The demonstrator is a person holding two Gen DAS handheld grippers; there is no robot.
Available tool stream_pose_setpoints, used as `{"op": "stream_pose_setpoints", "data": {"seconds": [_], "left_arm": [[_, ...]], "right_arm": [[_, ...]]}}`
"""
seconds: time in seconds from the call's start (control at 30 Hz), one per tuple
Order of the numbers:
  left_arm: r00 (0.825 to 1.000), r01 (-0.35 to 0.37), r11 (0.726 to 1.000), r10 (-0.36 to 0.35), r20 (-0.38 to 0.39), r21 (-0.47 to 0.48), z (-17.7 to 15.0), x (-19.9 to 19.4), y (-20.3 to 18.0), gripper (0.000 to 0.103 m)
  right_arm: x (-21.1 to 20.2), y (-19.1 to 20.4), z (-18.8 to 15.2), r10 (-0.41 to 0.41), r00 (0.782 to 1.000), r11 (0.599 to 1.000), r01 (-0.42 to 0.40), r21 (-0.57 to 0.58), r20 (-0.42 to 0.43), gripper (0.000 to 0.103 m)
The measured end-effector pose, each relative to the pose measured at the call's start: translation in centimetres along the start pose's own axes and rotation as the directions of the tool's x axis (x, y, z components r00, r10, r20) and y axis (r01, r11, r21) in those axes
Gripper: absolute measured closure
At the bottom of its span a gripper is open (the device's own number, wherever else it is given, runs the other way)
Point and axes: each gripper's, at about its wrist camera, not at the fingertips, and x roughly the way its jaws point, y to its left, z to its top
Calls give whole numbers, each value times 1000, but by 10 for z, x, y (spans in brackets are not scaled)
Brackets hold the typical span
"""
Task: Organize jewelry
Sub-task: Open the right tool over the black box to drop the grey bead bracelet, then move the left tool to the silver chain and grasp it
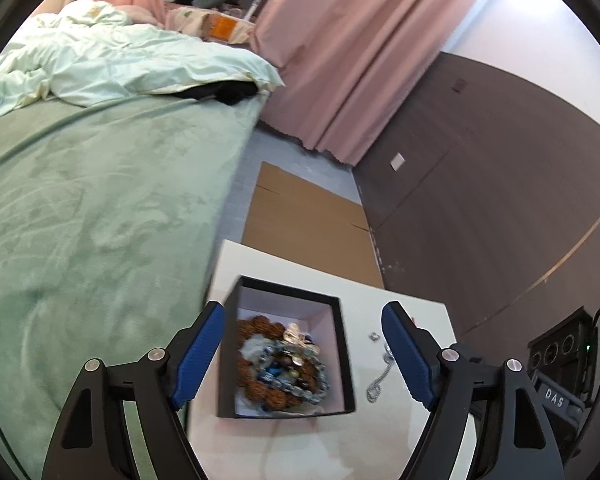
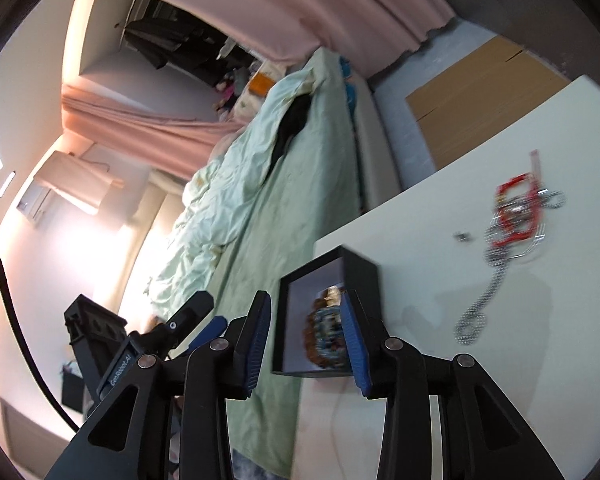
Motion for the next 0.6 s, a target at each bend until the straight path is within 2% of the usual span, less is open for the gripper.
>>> {"op": "stream_pose_setpoints", "data": {"seconds": [0.3,0.43,0.6], "left_arm": [[998,33,994,-28,-54,101,-25,16,-43,22],[996,45,987,-33,-84,153,-37,25,-62,22],[993,59,977,-37,-110,206,-50,34,-81,22]], "right_arm": [[-47,-19,1,-125,991,992,125,-13,38,65],[-68,-28,1,-148,987,989,148,3,67,49],[-89,-40,2,-175,980,984,172,35,92,47]]}}
